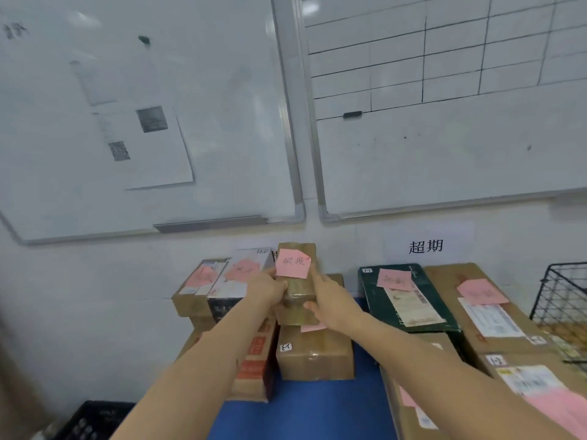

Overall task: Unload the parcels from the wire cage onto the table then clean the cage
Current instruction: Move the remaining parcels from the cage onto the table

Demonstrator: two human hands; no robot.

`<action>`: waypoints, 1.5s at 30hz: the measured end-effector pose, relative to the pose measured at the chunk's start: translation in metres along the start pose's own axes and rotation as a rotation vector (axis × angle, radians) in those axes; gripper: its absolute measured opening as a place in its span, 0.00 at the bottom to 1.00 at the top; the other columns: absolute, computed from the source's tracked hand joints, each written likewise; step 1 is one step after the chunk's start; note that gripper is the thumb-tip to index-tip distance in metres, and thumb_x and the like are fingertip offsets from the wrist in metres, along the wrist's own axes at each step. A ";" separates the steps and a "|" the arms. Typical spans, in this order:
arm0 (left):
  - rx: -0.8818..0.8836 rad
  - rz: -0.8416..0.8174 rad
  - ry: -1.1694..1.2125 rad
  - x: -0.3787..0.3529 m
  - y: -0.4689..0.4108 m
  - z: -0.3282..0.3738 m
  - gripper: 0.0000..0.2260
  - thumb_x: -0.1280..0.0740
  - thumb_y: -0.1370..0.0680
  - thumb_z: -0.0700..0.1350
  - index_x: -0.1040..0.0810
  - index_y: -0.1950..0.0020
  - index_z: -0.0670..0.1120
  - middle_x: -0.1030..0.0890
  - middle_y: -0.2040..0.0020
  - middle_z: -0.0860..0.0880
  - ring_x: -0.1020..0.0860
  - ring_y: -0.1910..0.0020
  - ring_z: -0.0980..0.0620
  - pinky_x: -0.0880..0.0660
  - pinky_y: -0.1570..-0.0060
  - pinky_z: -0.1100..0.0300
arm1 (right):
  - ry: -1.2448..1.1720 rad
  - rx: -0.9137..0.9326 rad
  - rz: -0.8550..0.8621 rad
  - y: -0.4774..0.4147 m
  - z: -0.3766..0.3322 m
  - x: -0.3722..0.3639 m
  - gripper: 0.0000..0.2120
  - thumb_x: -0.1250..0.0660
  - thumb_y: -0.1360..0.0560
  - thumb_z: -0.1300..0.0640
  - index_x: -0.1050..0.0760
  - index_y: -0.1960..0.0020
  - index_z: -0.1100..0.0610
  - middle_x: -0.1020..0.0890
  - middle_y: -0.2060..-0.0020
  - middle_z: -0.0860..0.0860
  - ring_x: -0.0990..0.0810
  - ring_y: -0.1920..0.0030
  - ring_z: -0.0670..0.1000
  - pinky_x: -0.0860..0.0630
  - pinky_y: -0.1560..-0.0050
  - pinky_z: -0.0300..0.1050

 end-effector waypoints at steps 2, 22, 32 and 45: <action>-0.090 0.002 -0.200 0.001 -0.007 0.001 0.18 0.41 0.19 0.41 0.32 0.29 0.44 0.23 0.37 0.41 0.24 0.41 0.44 0.29 0.46 0.59 | 0.003 -0.024 0.002 -0.009 0.000 -0.008 0.39 0.35 0.22 0.56 0.57 0.21 0.53 0.30 0.32 0.55 0.25 0.38 0.56 0.26 0.39 0.52; -0.203 -0.054 -0.691 0.003 -0.069 -0.027 0.25 0.59 0.18 0.55 0.58 0.21 0.50 0.47 0.22 0.49 0.54 0.23 0.46 0.61 0.29 0.38 | 0.179 -0.082 0.048 -0.068 0.000 -0.026 0.33 0.38 0.20 0.54 0.52 0.22 0.57 0.27 0.34 0.57 0.24 0.40 0.57 0.27 0.40 0.51; -0.358 0.055 -0.717 0.019 -0.064 -0.003 0.26 0.56 0.18 0.57 0.52 0.21 0.49 0.52 0.21 0.49 0.54 0.22 0.49 0.56 0.26 0.44 | 0.279 0.033 0.053 -0.054 0.004 0.003 0.35 0.32 0.25 0.54 0.44 0.24 0.59 0.28 0.34 0.58 0.29 0.35 0.58 0.31 0.35 0.55; -0.492 -0.004 -0.861 -0.076 0.023 0.124 0.28 0.55 0.18 0.58 0.49 0.22 0.46 0.52 0.21 0.48 0.55 0.22 0.49 0.56 0.26 0.45 | 0.447 -0.005 0.107 0.065 0.094 0.164 0.31 0.37 0.22 0.52 0.45 0.23 0.56 0.36 0.26 0.55 0.39 0.26 0.54 0.44 0.27 0.51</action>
Point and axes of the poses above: each hand's wrist, its own y-axis away from the middle knuckle, its own x-axis out of the back of the hand, z = x × y, the point moved 5 cm from there along -y, towards the middle knuckle
